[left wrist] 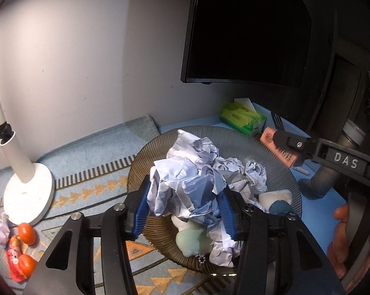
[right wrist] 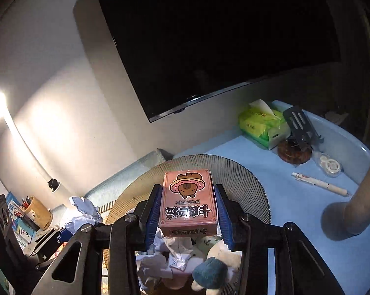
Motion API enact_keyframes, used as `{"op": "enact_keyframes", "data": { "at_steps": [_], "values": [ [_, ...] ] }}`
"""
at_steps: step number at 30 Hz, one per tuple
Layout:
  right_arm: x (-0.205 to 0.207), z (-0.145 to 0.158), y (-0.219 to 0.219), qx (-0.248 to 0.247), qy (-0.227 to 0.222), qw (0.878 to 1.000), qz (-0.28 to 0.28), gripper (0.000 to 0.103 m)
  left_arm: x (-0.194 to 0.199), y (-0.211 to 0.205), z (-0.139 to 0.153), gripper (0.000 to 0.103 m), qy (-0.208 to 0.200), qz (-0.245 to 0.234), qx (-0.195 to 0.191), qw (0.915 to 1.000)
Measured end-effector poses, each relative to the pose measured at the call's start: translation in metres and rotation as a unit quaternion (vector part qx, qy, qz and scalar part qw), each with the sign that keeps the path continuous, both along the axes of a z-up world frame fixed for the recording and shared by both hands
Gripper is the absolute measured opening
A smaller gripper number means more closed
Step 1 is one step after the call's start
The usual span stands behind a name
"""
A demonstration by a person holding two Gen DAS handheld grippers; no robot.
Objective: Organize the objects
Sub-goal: 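Open both tools to drop the items into the bowl, then withdraw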
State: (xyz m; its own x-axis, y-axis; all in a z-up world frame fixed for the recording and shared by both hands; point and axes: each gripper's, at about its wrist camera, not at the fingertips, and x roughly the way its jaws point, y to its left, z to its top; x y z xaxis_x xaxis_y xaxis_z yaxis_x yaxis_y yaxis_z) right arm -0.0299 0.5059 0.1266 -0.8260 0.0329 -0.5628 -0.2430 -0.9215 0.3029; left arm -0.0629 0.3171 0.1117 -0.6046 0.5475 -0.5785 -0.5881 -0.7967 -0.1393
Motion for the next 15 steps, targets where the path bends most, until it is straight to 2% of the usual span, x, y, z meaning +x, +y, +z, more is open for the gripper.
{"op": "enact_keyframes", "data": {
  "at_steps": [1, 2, 6, 10, 15],
  "values": [
    [-0.004, -0.004, 0.0, -0.006, -0.011, 1.0, 0.007, 0.048, -0.002, 0.0, -0.002, 0.076, -0.008, -0.001, 0.003, 1.0],
    [-0.006, -0.007, 0.002, -0.013, -0.015, 1.0, 0.014, 0.049, -0.002, -0.002, -0.002, 0.08, -0.01, 0.0, 0.006, 0.9999],
    [0.003, -0.008, -0.002, -0.011, -0.014, 1.0, 0.02, 0.057, 0.002, -0.014, -0.001, 0.081, -0.014, -0.002, 0.007, 0.9999],
    [0.016, 0.0, -0.013, -0.01, -0.008, 0.999, 0.037, 0.057, 0.017, -0.039, 0.01, 0.081, -0.004, 0.015, 0.006, 0.9999],
    [0.042, 0.018, -0.057, 0.005, 0.004, 0.997, 0.081, 0.061, 0.045, -0.086, 0.03, 0.084, 0.013, 0.042, 0.02, 0.9988]
  ]
}}
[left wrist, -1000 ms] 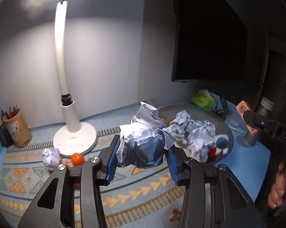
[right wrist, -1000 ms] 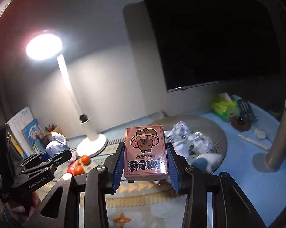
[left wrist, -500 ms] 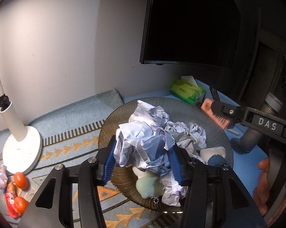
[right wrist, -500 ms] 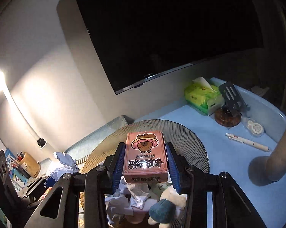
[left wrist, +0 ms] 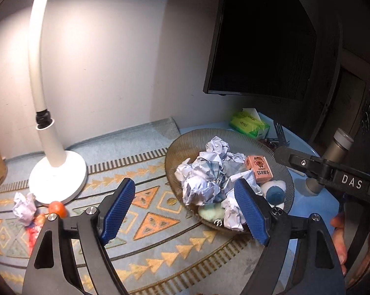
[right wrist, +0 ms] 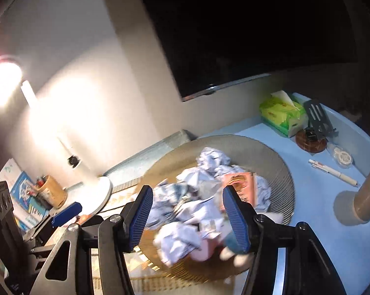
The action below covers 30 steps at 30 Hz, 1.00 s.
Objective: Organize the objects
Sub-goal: 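Open both tools to drop the items into the bowl, then withdraw, then reach toward the red snack bag and oranges with both open tools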
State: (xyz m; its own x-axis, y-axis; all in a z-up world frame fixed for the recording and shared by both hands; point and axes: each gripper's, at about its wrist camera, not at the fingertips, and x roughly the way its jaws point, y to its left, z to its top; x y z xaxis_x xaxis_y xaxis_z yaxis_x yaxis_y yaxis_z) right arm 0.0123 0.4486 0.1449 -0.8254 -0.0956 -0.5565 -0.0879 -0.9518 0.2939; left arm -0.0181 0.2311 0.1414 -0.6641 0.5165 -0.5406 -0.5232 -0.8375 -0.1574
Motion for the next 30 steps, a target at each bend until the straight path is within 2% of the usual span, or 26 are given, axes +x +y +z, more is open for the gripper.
{"op": "enact_keyframes", "data": {
  "at_steps": [3, 7, 10, 14, 16, 19, 21, 23, 24, 25, 30],
  "values": [
    [0.015, 0.007, -0.04, 0.011, 0.011, 0.999, 0.039, 0.063, 0.018, -0.036, 0.009, 0.087, 0.011, 0.04, 0.002, 0.9991],
    [0.033, -0.002, -0.097, 0.012, 0.012, 0.996, 0.091, 0.064, 0.04, -0.084, 0.004, 0.087, 0.02, 0.141, -0.055, 0.9883],
    [0.038, -0.028, -0.133, 0.011, -0.006, 0.993, 0.113, 0.065, 0.059, -0.125, -0.017, 0.087, 0.018, 0.181, -0.072, 0.9807],
    [0.036, -0.08, -0.17, 0.005, -0.043, 0.989, 0.139, 0.065, 0.073, -0.169, -0.06, 0.087, 0.003, 0.218, -0.1, 0.9708],
    [0.034, -0.106, -0.185, 0.004, -0.057, 0.986, 0.156, 0.065, 0.074, -0.187, -0.079, 0.087, -0.014, 0.229, -0.093, 0.9689],
    [0.032, -0.132, -0.199, 0.02, -0.08, 0.984, 0.16, 0.065, 0.074, -0.209, -0.097, 0.087, -0.036, 0.25, -0.064, 0.9655],
    [0.034, -0.129, -0.204, 0.042, -0.068, 0.984, 0.158, 0.065, 0.073, -0.22, -0.103, 0.087, -0.045, 0.272, -0.05, 0.9599],
    [0.04, -0.128, -0.204, 0.052, -0.051, 0.985, 0.154, 0.073, 0.074, -0.229, -0.103, 0.087, -0.045, 0.288, -0.027, 0.9563],
    [0.042, -0.127, -0.205, 0.057, -0.051, 0.986, 0.15, 0.083, 0.075, -0.232, -0.103, 0.087, -0.046, 0.296, -0.023, 0.9539],
    [0.044, -0.126, -0.207, 0.067, -0.047, 0.986, 0.147, 0.086, 0.074, -0.234, -0.104, 0.087, -0.052, 0.299, -0.018, 0.9527],
    [0.05, -0.121, -0.221, 0.112, -0.03, 0.982, 0.15, 0.086, 0.076, -0.236, -0.105, 0.087, -0.051, 0.297, -0.01, 0.9533]
  ]
}}
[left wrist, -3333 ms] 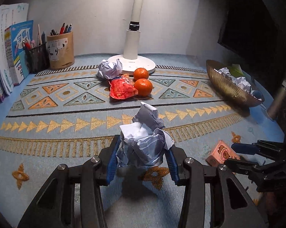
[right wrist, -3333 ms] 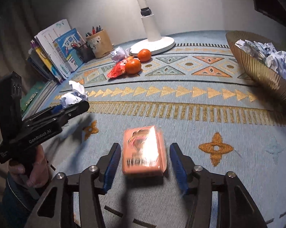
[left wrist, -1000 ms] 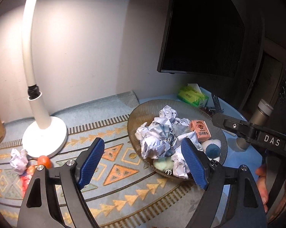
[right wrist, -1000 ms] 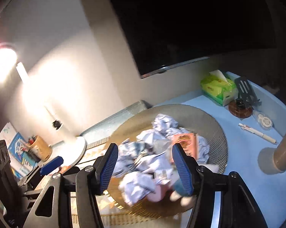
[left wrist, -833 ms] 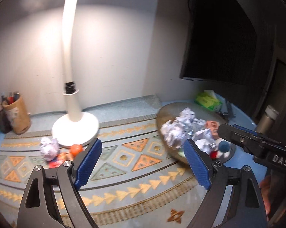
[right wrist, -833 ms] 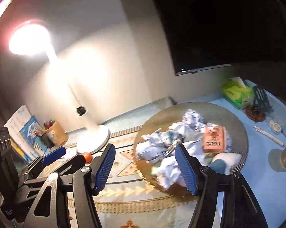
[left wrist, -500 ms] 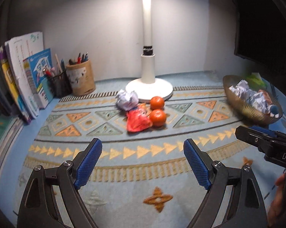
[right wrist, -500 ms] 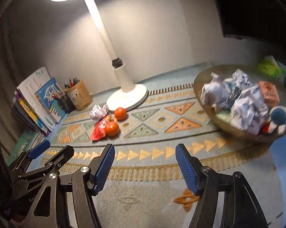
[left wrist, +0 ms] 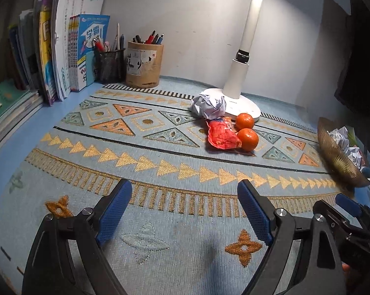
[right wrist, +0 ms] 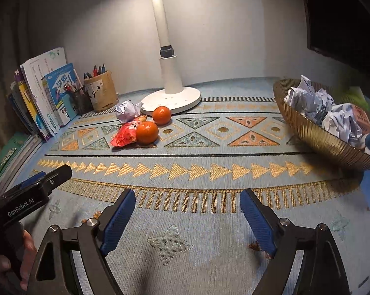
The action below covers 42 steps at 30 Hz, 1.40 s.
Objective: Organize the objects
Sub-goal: 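Reach toward the red snack bag and oranges with both open tools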
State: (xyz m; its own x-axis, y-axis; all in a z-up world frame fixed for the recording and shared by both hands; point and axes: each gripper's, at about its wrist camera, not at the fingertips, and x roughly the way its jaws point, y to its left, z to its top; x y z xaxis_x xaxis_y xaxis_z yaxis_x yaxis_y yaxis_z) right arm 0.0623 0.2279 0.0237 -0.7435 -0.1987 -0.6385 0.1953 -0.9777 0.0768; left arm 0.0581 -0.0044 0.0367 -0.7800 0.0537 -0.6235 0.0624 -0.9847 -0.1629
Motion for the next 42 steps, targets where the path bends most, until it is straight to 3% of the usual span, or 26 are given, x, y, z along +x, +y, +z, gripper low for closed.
{"op": "enact_keyframes", "data": {
  "at_steps": [4, 25, 27, 29, 31, 33, 37, 42],
  "values": [
    [-0.001, -0.001, -0.007, 0.021, -0.003, 1.0, 0.0, 0.086, -0.001, 0.001, -0.001, 0.087, -0.004, -0.002, 0.001, 1.0],
    [-0.011, -0.007, -0.002, 0.0, -0.034, 0.999, -0.002, 0.086, -0.004, -0.003, -0.003, 0.087, -0.018, -0.009, 0.023, 0.9995],
    [-0.014, -0.008, -0.002, -0.011, -0.048, 0.999, 0.016, 0.086, -0.008, -0.003, -0.003, 0.087, -0.028, -0.03, 0.027, 0.9988],
    [-0.021, -0.01, -0.001, -0.034, -0.074, 0.996, 0.045, 0.079, -0.018, -0.005, -0.001, 0.087, -0.048, -0.058, 0.04, 0.9964],
    [-0.033, -0.009, -0.003, -0.049, -0.109, 0.991, 0.063, 0.064, -0.031, -0.009, 0.005, 0.087, -0.058, -0.075, 0.043, 0.9946],
    [-0.049, -0.002, -0.01, -0.047, -0.118, 0.988, 0.082, 0.062, -0.051, -0.011, 0.011, 0.087, -0.065, -0.104, 0.053, 0.9911],
    [-0.077, 0.012, -0.038, 0.015, -0.071, 0.989, 0.131, 0.062, -0.1, -0.006, 0.012, 0.085, -0.088, -0.125, 0.062, 0.9864],
    [-0.131, -0.005, -0.056, 0.016, -0.088, 0.979, 0.185, 0.056, -0.16, 0.011, -0.005, 0.083, -0.122, -0.136, 0.079, 0.98]
  ]
}}
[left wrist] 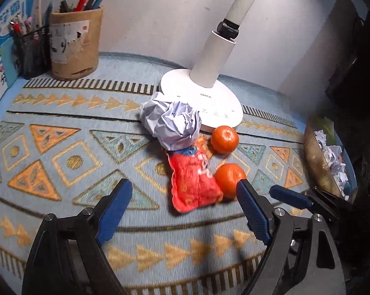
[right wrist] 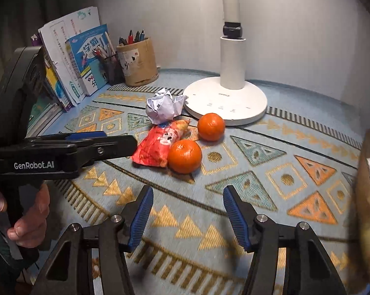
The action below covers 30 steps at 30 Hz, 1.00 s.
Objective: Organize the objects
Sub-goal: 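Reach toward the red snack bag and oranges with both open tools, then grasp the red snack bag with the left tool while the right grasps an orange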
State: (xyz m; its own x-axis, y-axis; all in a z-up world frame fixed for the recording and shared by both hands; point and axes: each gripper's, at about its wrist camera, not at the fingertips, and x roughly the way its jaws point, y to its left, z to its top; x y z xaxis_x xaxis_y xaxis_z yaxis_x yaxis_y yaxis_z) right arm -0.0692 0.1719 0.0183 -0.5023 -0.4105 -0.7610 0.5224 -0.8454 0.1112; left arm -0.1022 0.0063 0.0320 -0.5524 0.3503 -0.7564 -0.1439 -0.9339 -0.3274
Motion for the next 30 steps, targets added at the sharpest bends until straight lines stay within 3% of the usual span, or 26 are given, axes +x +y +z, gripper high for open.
{"op": "enact_keyframes", "data": {
  "at_steps": [3, 6, 9, 12, 13, 14, 17, 22, 25, 30],
  "values": [
    [-0.019, -0.008, -0.011, 0.014, 0.009, 1.0, 0.019, 0.054, -0.023, 0.011, -0.012, 0.073, -0.019, -0.007, -0.01, 0.9997],
    [-0.03, -0.012, -0.019, 0.021, 0.019, 0.999, 0.041, 0.052, -0.028, 0.013, -0.016, 0.072, -0.011, -0.005, -0.01, 0.9999],
    [-0.035, -0.014, -0.02, 0.006, 0.016, 0.998, 0.057, 0.047, -0.03, 0.012, -0.017, 0.052, -0.004, -0.001, -0.023, 0.9997],
    [-0.035, -0.015, -0.021, -0.004, 0.01, 0.998, 0.065, 0.041, -0.026, 0.016, -0.018, 0.047, 0.009, -0.007, -0.04, 0.9992],
    [-0.035, -0.015, -0.021, -0.004, 0.009, 0.998, 0.067, 0.039, -0.024, 0.017, -0.018, 0.034, 0.01, -0.013, -0.037, 0.9992],
    [-0.034, -0.015, -0.021, -0.007, 0.005, 0.998, 0.068, 0.039, -0.024, 0.018, -0.017, 0.029, 0.006, -0.021, -0.026, 0.9994],
    [-0.028, -0.012, -0.007, -0.041, -0.019, 0.998, 0.046, 0.038, -0.013, 0.019, -0.012, 0.027, 0.008, -0.027, -0.037, 0.9989],
    [0.019, 0.016, 0.033, -0.082, -0.015, 0.997, 0.007, 0.038, 0.037, 0.013, -0.003, 0.026, 0.014, -0.062, -0.04, 0.9972],
    [0.057, 0.025, 0.048, -0.07, -0.01, 0.997, -0.022, 0.038, 0.075, 0.008, 0.003, 0.026, 0.017, -0.083, -0.04, 0.9956],
    [0.092, 0.011, 0.057, -0.063, -0.029, 0.996, -0.055, 0.038, 0.115, 0.004, -0.005, 0.026, -0.014, -0.108, -0.025, 0.9938]
  ]
}}
